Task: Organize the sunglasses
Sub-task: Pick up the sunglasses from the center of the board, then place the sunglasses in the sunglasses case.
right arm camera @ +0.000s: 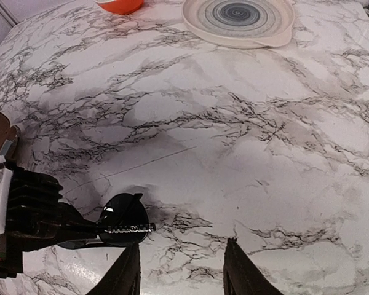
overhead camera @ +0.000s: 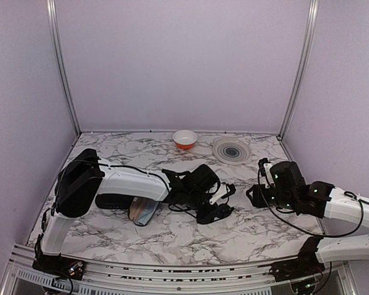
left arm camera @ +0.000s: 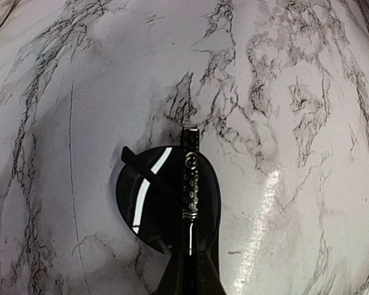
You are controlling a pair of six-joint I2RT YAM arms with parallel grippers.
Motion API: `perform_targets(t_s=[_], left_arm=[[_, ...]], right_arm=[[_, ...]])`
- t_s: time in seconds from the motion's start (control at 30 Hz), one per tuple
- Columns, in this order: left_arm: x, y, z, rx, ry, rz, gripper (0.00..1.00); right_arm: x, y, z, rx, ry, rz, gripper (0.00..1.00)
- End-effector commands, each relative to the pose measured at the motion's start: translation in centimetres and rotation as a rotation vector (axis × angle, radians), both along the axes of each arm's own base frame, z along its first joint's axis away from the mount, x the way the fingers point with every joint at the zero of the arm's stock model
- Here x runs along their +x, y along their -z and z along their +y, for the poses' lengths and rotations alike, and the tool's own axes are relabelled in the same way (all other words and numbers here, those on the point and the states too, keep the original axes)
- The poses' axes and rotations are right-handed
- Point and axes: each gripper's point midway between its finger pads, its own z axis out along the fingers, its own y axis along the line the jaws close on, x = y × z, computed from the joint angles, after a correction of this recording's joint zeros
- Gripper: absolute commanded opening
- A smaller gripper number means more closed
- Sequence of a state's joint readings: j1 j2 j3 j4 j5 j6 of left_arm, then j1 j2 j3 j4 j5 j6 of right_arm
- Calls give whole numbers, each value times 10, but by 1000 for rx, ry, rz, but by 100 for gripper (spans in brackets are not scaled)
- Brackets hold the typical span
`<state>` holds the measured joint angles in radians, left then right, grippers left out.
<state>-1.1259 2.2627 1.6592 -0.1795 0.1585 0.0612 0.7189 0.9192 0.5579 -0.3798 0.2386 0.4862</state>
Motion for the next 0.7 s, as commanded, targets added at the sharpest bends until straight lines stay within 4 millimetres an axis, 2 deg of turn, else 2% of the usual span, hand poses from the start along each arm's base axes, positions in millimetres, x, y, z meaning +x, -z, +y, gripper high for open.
perform_targets(t_s=[0.0,0.03,0.13,0.27,0.5,0.67], left_arm=[[7,-69,13,-57,-121,-28,2],[13,-79,19,-65,-168,-42,2],[25,-93,47,-48,-293,-62,1],[38,-100,89,-36,-470,-54,1],[40,-92,166,30,-709,-52,1],[38,-79,202,60,-800,-37,1]], right_arm=[[17,-29,2,14,20,-85,45],[18,-31,2,13,22,-91,45],[23,-35,6,11,16,-104,45],[27,-34,11,14,3,-99,45],[28,-23,19,29,-19,-74,45],[30,-19,27,38,-38,-58,45]])
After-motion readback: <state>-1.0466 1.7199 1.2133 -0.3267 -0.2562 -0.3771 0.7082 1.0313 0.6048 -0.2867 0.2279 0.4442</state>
